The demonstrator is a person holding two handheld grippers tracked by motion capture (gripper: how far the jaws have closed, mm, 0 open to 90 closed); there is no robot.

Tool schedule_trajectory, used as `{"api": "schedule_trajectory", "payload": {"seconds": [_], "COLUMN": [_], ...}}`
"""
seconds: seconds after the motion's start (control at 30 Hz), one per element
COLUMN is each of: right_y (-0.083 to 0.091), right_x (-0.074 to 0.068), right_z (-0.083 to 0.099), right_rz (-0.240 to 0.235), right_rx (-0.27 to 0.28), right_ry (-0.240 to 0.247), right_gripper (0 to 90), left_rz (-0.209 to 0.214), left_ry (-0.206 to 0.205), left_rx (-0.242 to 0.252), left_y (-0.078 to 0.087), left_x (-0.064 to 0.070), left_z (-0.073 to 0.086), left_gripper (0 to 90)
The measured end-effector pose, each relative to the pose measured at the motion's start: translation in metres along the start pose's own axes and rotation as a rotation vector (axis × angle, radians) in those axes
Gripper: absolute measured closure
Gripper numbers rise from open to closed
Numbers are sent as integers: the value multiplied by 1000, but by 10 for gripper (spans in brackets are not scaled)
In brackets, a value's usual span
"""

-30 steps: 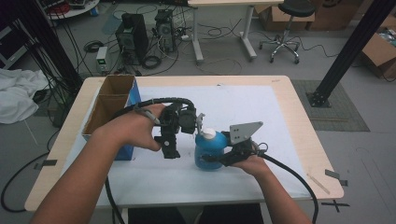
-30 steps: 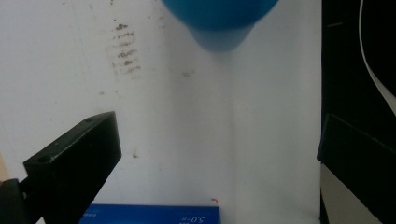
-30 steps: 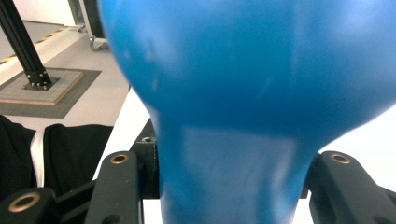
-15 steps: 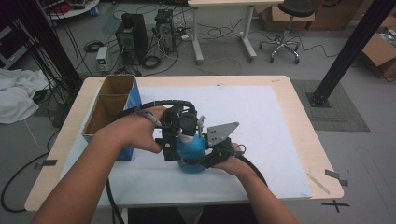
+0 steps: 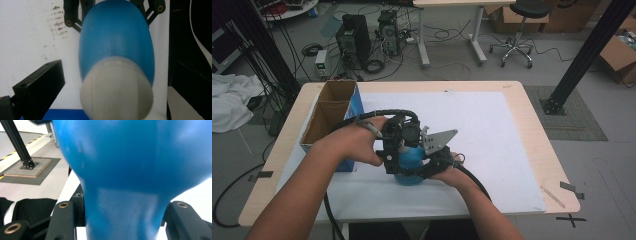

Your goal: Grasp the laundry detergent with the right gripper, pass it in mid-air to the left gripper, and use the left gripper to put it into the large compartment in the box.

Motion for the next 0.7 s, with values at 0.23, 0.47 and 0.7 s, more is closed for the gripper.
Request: {"api": "schedule_trajectory", "payload": {"seconds": [0.23,0.47,0.7], "right_y": [-6,-9,-12], "right_x": [0,0,0], "right_z": [-4,-8,-10], "right_rz": [-8,-13,-16], "right_rx": [12,23,27], "right_ry": [2,6,7], "right_gripper": [466,466,466], "left_rz": [-8,-13,-22], "left_ry": [5,16,26], "left_rx": [-7,-21,-31], "left_y": [-2,-4,-6], "left_x": [0,2,3], "left_z": [0,-1,1], "left_gripper": [1,3,25]}}
Point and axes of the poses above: each handheld gripper's, and its own axes: y roughly backward along the jaws, z roughly out of its underside, x roughly to its right, the point moved 4 cm from there along -y, roughly forward along the jaws, and after that the axes turned 7 degrees about -z, right-handed, at the moved point
